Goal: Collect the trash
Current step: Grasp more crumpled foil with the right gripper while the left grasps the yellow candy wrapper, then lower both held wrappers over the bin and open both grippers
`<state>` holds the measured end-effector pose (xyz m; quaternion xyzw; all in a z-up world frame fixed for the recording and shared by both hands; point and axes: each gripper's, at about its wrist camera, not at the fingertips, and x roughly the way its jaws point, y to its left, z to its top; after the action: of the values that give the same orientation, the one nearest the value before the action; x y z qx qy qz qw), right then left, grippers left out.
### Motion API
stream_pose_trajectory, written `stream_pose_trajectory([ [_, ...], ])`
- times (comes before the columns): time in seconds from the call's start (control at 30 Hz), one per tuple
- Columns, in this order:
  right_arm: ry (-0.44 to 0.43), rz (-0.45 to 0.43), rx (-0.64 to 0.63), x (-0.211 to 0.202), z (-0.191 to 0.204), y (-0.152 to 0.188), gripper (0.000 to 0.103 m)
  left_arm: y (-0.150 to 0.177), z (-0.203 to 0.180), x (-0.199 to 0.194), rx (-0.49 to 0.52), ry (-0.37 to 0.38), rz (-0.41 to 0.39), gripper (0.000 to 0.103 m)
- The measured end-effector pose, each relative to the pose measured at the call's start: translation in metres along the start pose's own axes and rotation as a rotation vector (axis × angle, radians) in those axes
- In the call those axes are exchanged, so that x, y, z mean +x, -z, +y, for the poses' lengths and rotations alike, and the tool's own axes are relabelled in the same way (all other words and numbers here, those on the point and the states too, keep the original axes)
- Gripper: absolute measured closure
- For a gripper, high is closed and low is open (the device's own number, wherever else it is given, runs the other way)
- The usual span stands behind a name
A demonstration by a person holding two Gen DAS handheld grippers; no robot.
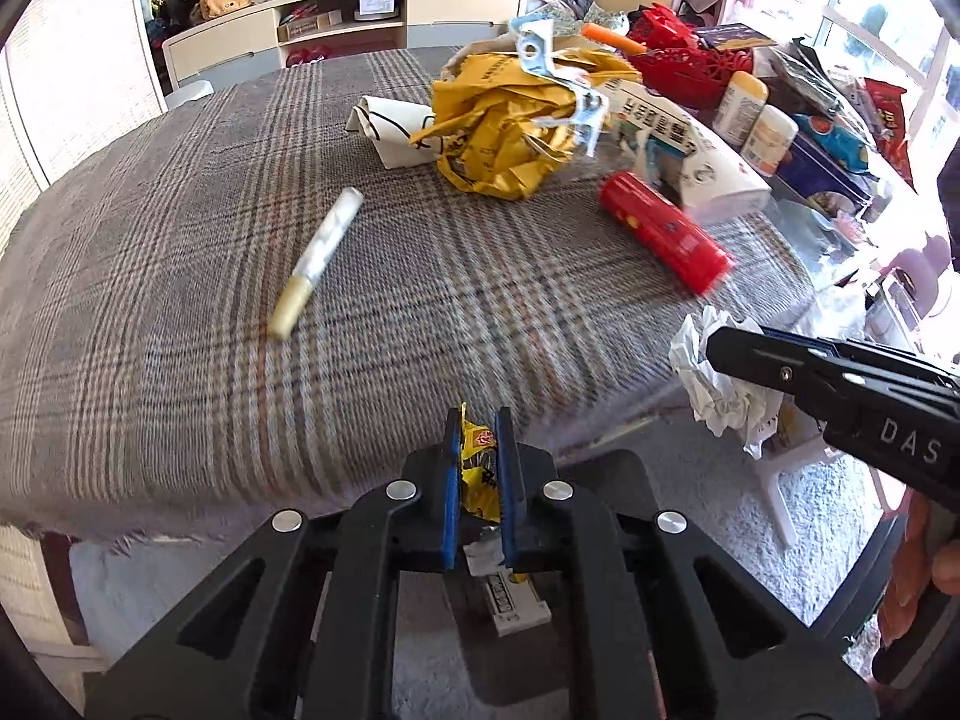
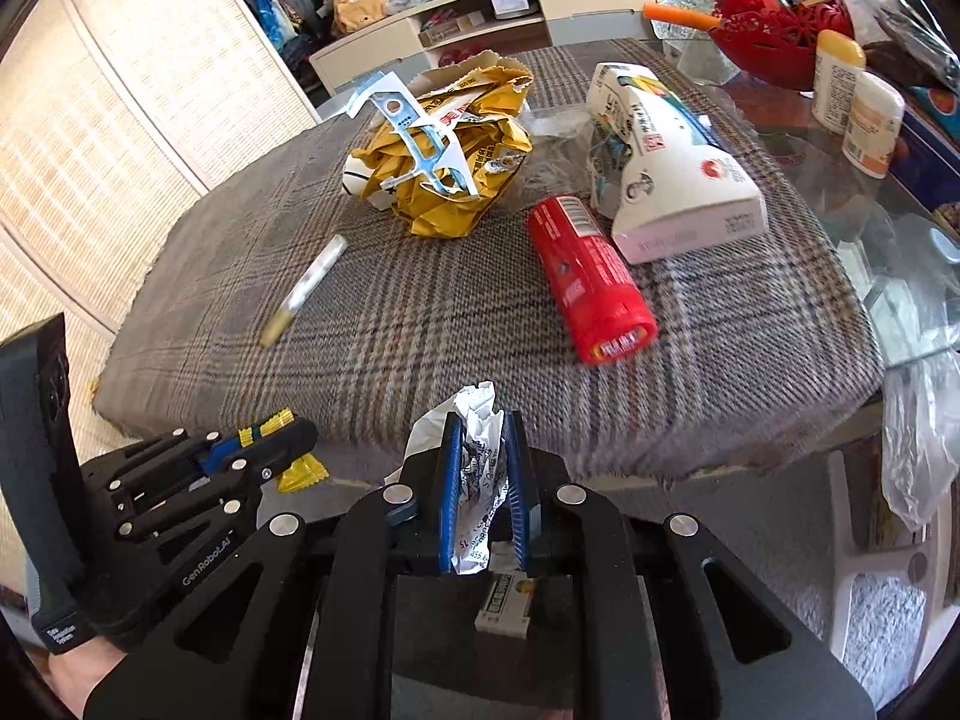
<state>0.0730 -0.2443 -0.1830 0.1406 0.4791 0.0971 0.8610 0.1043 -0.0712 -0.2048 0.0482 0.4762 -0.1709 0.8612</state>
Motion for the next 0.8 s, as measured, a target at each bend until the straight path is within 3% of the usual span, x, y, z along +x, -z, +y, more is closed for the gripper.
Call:
stream_pose_trajectory([
  [0.27,0.017,0.031,0.009,-0.006,-0.010,0.042,0.087,0.054,-0.015,-0.001,-0.030,0.044,0.042,0.094],
  [0.6,0.117,0.056,0.005,0.036,-0.013,0.095,0.087,0.122,-0.027,0.047,-0.082,0.064,0.141,0.094],
  [0.8,0.085,0.110,0.059,0.062,-0.027,0.119,0.085,0.150,-0.043,0.068,-0.062,0.077,0.193,0.093],
])
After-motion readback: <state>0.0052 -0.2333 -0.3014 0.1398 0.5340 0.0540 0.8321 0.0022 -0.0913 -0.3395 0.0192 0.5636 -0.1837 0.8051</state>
